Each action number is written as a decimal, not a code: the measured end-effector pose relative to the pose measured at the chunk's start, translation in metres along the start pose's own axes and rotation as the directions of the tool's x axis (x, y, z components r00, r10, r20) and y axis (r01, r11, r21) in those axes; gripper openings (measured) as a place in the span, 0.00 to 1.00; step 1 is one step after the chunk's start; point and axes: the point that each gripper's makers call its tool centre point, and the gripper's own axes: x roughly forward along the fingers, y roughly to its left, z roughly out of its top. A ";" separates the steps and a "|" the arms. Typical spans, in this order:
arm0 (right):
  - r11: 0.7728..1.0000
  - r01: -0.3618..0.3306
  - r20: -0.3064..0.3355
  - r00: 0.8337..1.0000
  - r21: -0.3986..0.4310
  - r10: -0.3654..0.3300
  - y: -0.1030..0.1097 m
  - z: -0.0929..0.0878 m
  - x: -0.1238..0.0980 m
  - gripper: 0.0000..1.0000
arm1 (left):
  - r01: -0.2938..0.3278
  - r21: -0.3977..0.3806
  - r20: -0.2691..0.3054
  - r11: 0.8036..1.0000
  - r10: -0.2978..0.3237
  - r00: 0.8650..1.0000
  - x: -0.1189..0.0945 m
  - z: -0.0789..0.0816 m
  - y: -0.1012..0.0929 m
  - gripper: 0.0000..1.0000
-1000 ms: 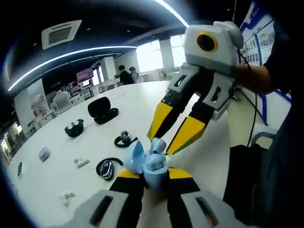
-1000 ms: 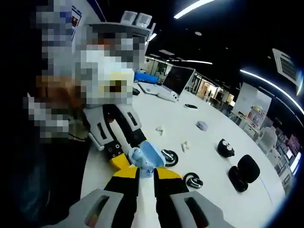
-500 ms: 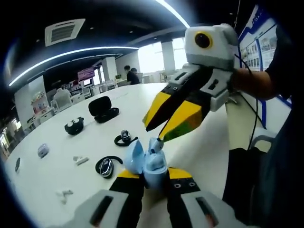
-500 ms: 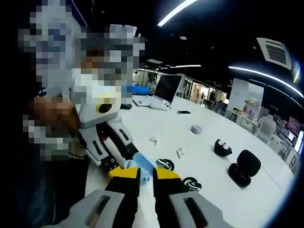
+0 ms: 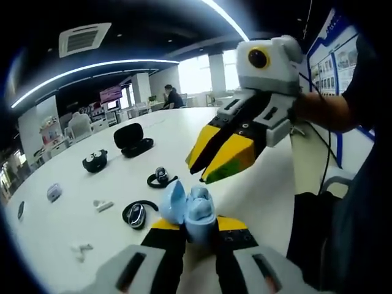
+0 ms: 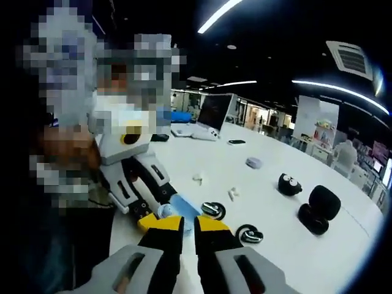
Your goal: Pick up the earbuds from the table and place the earbuds into the earbud case
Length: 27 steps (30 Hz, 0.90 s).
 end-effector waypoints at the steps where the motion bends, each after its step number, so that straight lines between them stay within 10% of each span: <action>1: 0.999 -0.023 -0.010 1.000 -0.047 0.022 0.001 -0.001 0.000 0.14 | 0.003 0.000 0.002 1.000 -0.003 1.000 0.000 0.000 0.000 0.19; 8: 0.979 -0.093 -0.130 0.989 -0.183 0.070 -0.004 -0.010 0.001 0.24 | 0.013 0.003 0.005 1.000 -0.013 1.000 0.000 0.000 0.000 0.19; 18: 0.870 -0.252 -0.345 0.933 -0.423 0.103 -0.002 -0.021 0.015 0.31 | 0.018 -0.001 0.013 1.000 -0.018 1.000 -0.002 0.000 0.000 0.19; 27: 0.798 -0.387 -0.440 0.881 -0.462 0.172 0.009 -0.021 0.027 0.34 | 0.036 0.058 0.003 0.998 -0.037 0.999 -0.002 0.002 -0.003 0.19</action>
